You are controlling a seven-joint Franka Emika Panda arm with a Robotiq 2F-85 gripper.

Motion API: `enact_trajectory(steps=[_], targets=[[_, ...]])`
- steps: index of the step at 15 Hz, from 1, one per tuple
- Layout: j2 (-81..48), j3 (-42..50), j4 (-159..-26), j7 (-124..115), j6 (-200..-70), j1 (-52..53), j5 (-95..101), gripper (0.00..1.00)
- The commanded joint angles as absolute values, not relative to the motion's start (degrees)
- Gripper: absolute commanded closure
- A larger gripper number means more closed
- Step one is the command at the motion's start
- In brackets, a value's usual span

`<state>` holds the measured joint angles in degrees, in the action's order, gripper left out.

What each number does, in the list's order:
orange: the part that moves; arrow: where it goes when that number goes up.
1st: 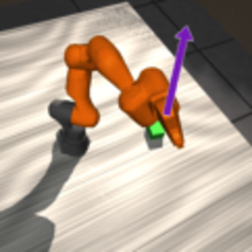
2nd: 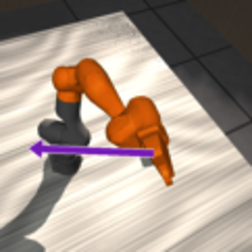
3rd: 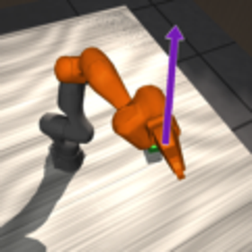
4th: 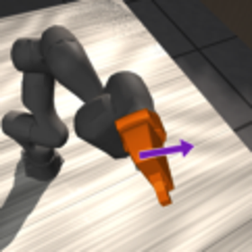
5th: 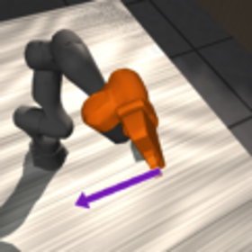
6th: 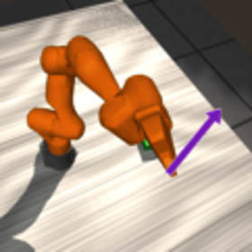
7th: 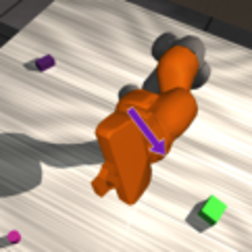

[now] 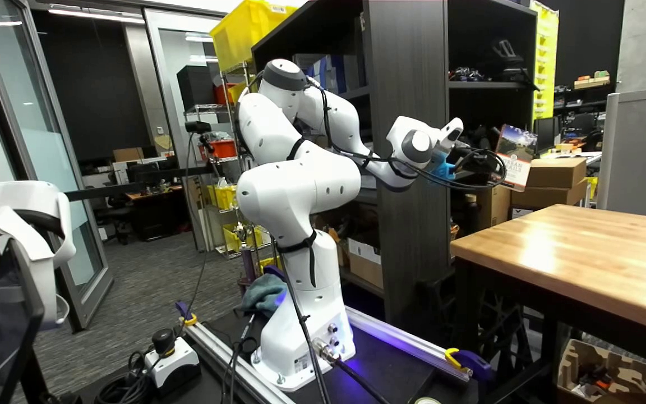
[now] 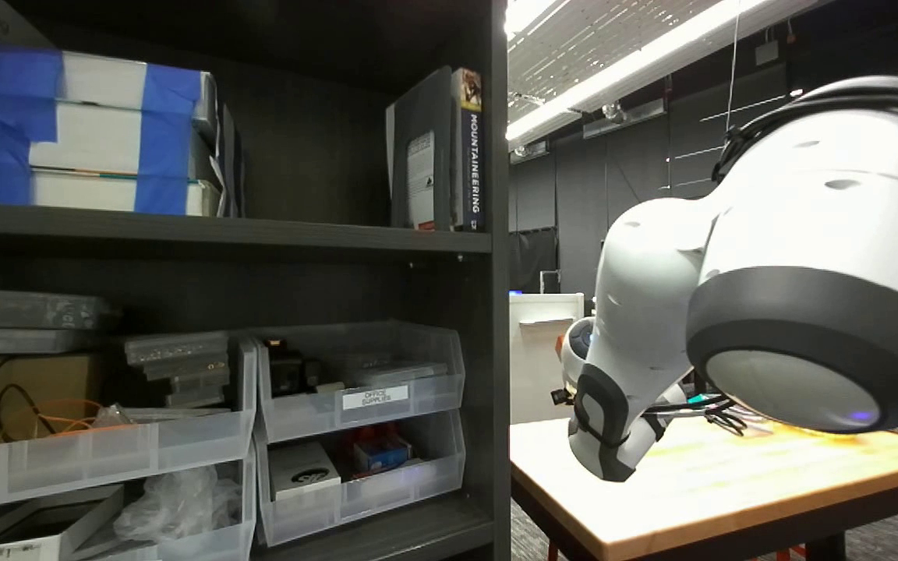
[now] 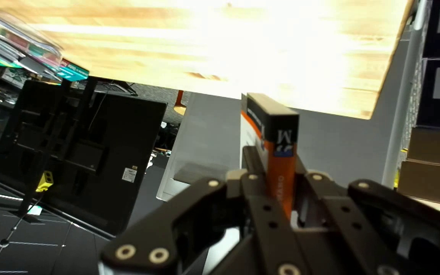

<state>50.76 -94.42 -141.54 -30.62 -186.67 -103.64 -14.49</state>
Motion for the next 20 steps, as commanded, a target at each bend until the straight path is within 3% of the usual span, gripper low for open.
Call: enact_trajectory(steps=[1,15,20], targets=[[50.0,-94.1,-140.6,-28.9,-184.5,-103.7,-15.3,0.96],[56.1,-93.6,-139.7,-28.8,-184.3,-104.4,-15.6,0.96],[54.4,-93.2,-139.3,-29.8,-177.3,-102.9,-17.1,0.96]])
